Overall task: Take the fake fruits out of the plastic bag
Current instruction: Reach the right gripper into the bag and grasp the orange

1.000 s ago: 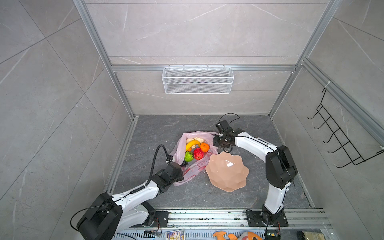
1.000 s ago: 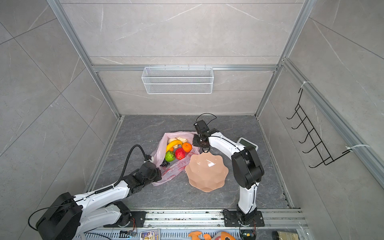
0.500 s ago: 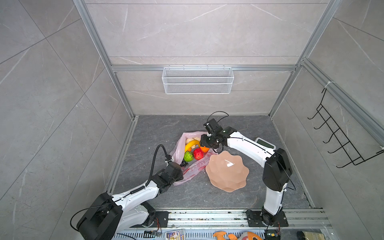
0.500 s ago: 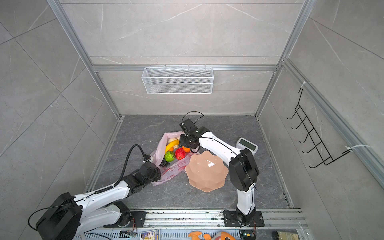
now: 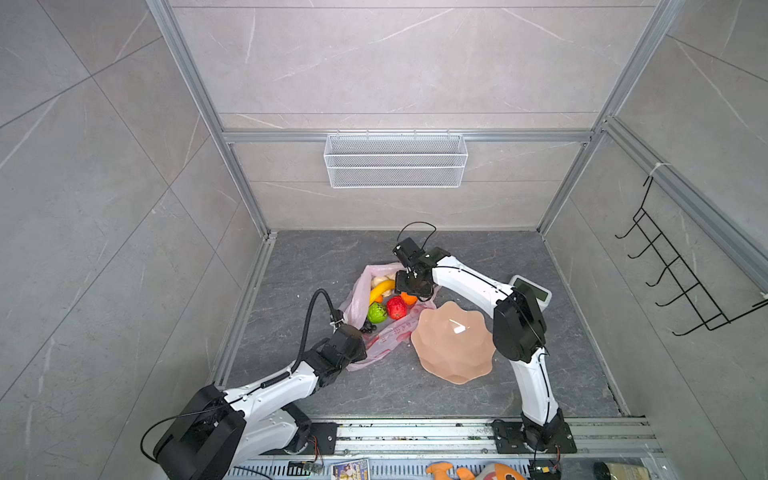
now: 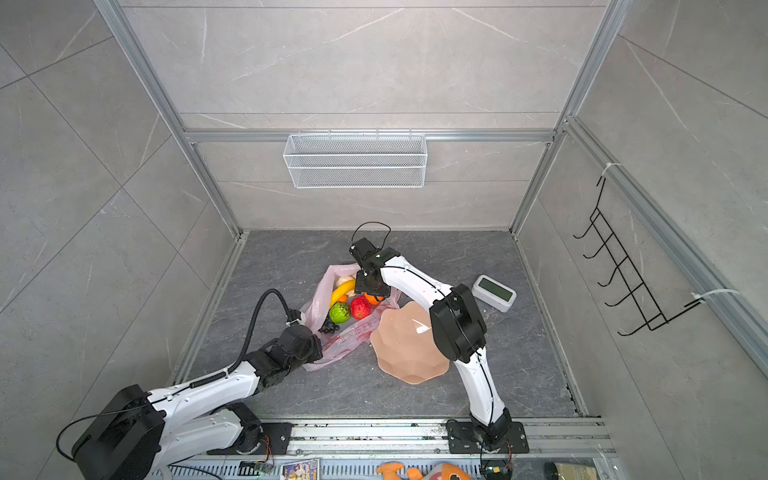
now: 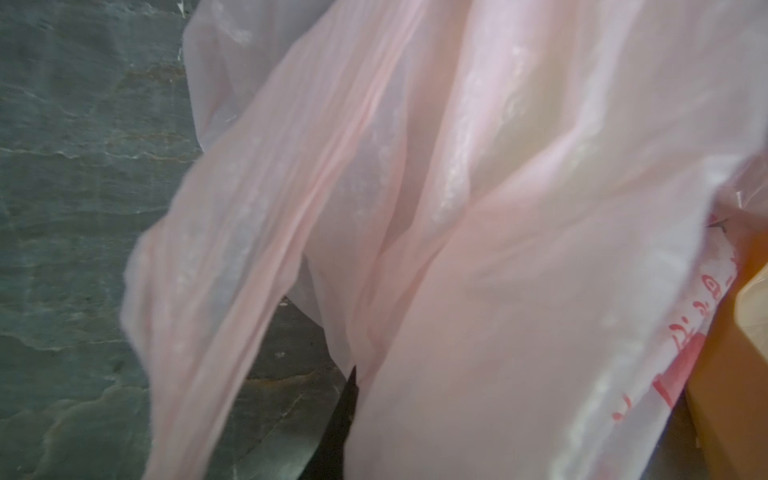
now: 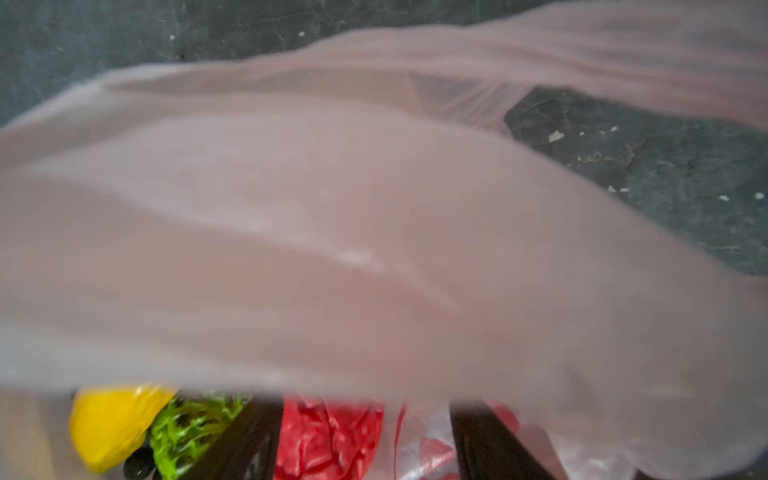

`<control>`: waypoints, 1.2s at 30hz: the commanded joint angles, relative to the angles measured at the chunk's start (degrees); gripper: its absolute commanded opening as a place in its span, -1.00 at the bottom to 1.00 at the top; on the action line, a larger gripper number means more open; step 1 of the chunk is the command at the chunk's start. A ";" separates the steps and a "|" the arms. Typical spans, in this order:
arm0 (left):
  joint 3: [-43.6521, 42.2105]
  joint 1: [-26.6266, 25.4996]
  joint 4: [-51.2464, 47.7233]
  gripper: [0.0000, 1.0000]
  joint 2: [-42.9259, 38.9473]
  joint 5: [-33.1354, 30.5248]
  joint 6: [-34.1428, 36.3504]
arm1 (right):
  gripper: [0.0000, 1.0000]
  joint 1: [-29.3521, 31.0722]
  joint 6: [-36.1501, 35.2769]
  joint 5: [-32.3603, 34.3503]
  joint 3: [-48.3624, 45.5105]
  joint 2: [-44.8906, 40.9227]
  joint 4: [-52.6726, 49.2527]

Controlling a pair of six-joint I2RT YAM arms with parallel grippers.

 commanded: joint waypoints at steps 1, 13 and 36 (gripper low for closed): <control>-0.54 -0.11 1.54 -0.58 -0.92 0.00 -0.96 | 0.37 0.26 -0.58 3.48 4.29 3.39 -4.94; -1.44 -0.18 0.24 -0.32 -4.32 0.14 -2.69 | 0.39 0.22 -1.02 4.49 11.03 10.89 -7.72; 9.09 -0.03 -14.69 0.34 -16.91 2.01 0.18 | 0.48 0.13 -1.42 5.49 11.51 12.15 -8.52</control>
